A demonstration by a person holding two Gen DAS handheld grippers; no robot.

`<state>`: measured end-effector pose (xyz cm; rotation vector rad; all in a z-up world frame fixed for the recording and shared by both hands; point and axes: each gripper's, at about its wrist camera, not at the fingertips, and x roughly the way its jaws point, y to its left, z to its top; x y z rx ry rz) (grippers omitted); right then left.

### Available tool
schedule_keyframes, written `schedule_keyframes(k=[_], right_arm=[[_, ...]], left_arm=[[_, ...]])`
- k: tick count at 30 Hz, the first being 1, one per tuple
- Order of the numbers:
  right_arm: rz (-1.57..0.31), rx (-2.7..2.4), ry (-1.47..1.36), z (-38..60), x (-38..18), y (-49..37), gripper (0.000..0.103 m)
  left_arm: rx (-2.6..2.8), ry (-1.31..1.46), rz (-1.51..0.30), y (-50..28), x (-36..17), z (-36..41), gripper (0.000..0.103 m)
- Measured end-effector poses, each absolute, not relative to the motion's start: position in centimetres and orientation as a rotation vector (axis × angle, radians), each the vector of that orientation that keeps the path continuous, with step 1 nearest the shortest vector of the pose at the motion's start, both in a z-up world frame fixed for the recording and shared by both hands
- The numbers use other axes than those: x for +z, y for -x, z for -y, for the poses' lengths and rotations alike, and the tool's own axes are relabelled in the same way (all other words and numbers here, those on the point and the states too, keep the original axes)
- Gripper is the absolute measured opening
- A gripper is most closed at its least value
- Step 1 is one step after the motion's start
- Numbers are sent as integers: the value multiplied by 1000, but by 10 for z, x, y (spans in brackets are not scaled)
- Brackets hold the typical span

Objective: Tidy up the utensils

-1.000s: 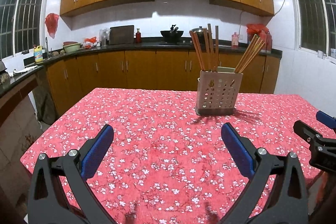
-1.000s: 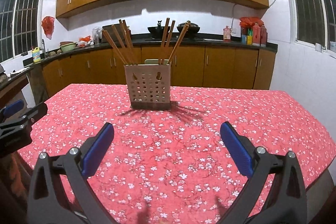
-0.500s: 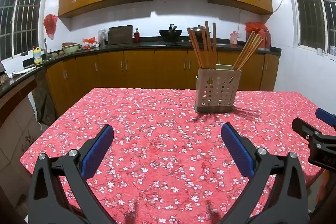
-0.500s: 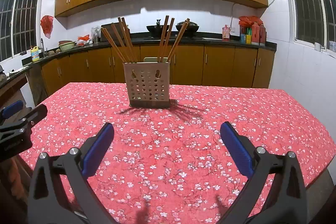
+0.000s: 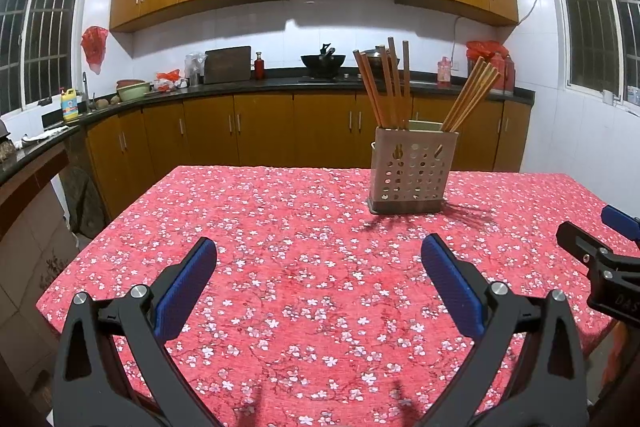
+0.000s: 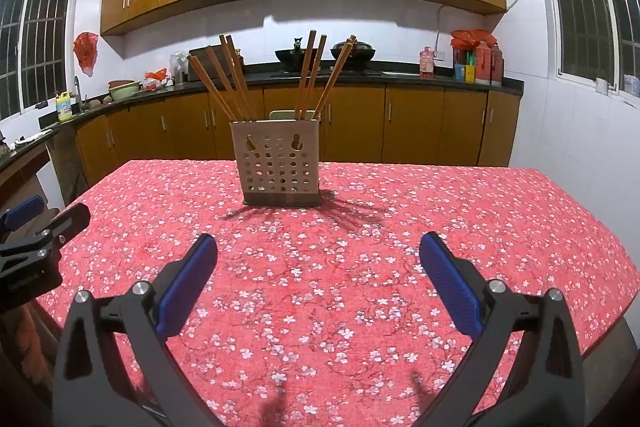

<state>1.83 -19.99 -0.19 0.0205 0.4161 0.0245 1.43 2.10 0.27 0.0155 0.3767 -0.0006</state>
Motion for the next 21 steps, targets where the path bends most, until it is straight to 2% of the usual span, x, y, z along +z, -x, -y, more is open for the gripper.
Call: schedule_keyframes(k=[21], right_arm=[[-419,24,-22,200,-2,-18,99]], left_arm=[[-9,-17,-382,-16,0,-20,101]])
